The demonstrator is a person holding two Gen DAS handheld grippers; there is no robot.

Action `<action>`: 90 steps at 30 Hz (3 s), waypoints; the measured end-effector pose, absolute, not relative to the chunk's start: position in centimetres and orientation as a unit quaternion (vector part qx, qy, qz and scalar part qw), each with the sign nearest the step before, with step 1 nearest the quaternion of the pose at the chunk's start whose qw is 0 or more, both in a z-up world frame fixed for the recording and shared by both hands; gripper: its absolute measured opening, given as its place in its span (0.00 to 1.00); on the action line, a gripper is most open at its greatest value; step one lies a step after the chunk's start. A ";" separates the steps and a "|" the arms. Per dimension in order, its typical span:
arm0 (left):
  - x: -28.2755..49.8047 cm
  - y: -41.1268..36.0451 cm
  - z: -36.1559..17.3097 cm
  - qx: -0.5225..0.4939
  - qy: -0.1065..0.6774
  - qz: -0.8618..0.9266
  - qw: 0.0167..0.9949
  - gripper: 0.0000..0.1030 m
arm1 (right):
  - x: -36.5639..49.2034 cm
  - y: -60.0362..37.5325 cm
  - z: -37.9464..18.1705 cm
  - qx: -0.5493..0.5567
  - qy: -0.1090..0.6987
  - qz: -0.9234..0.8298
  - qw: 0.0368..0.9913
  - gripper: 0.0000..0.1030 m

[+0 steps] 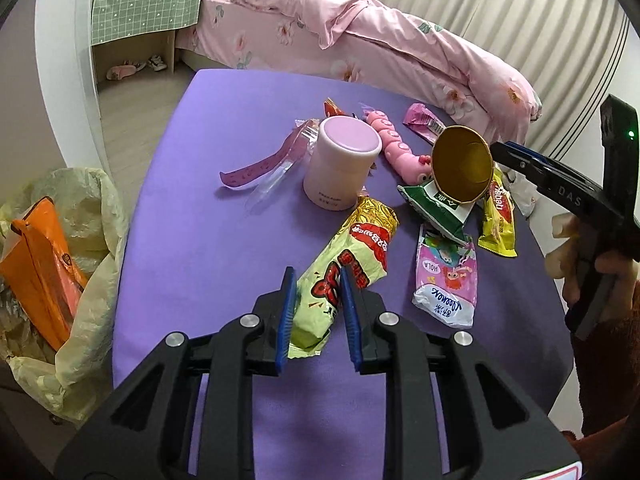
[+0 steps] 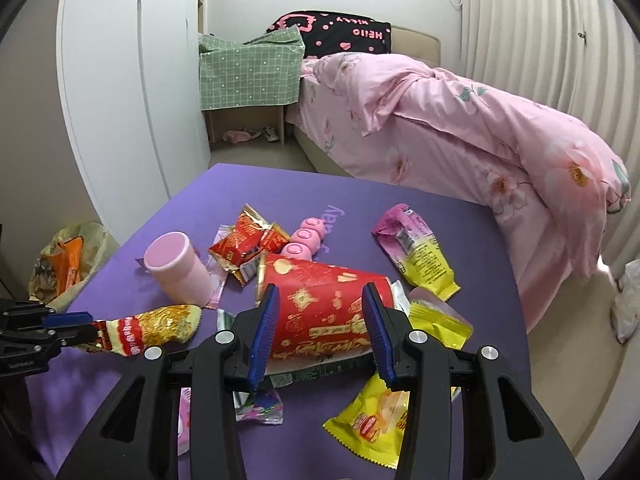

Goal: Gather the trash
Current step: 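Grasp the yellow-gold snack wrapper with the left tool while the right tool grasps the red can, then lift the red can with the right tool while the left tool lifts the wrapper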

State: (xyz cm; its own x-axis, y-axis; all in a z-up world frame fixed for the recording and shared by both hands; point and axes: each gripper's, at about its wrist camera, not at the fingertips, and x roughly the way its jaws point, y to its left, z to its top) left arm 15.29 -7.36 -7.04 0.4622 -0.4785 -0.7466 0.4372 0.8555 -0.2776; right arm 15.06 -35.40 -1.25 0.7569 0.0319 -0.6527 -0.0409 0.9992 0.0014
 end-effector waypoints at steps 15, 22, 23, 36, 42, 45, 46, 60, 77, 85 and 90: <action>15.2 -5.2 -6.2 -0.038 0.436 -0.249 0.864 0.22 | 15.9 -31.4 -0.8 0.002 0.340 0.071 0.938 0.39; 14.8 -4.8 -5.9 -0.039 0.433 -0.254 0.864 0.23 | 15.8 -29.0 -1.8 -0.074 0.353 0.041 0.932 0.39; 14.7 -4.9 -5.9 -0.037 0.433 -0.256 0.863 0.24 | 15.6 -29.2 -1.9 -0.077 0.355 0.036 0.931 0.39; 13.0 -5.6 -5.8 0.010 0.427 -0.285 0.858 0.31 | 9.4 -36.7 -4.6 0.007 0.382 -0.024 0.924 0.39; 13.4 -7.3 -6.3 0.046 0.431 -0.290 0.853 0.31 | 9.1 -36.2 -3.1 0.006 0.353 0.005 0.935 0.39; 13.2 -7.4 -6.3 0.048 0.430 -0.297 0.851 0.31 | 9.1 -36.0 -2.3 0.014 0.342 0.018 0.939 0.39; 13.2 -7.4 -6.4 0.046 0.431 -0.298 0.850 0.31 | 9.0 -35.9 -2.1 0.015 0.338 0.018 0.941 0.39; 13.7 -7.3 -7.0 0.036 0.435 -0.296 0.849 0.31 | 10.4 -34.1 0.4 0.034 0.312 0.029 0.949 0.48; 14.4 -8.0 -7.7 0.042 0.441 -0.290 0.848 0.31 | 10.7 -36.1 -3.8 0.066 0.377 0.015 0.924 0.50; 14.0 -9.5 -8.1 0.077 0.441 -0.267 0.853 0.31 | 9.3 -34.2 -1.9 0.042 0.362 0.040 0.930 0.50; 13.6 -8.7 -7.2 0.080 0.419 -0.282 0.859 0.33 | 8.6 -32.8 -1.5 0.019 0.355 0.052 0.933 0.50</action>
State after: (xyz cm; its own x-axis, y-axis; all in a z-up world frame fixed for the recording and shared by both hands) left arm 13.55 -8.66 -7.17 0.4894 -0.4168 -0.7660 0.5515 0.8284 -0.0984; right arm 8.55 -32.82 -1.54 0.7422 0.1115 -0.6608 -0.0839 0.9938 0.0734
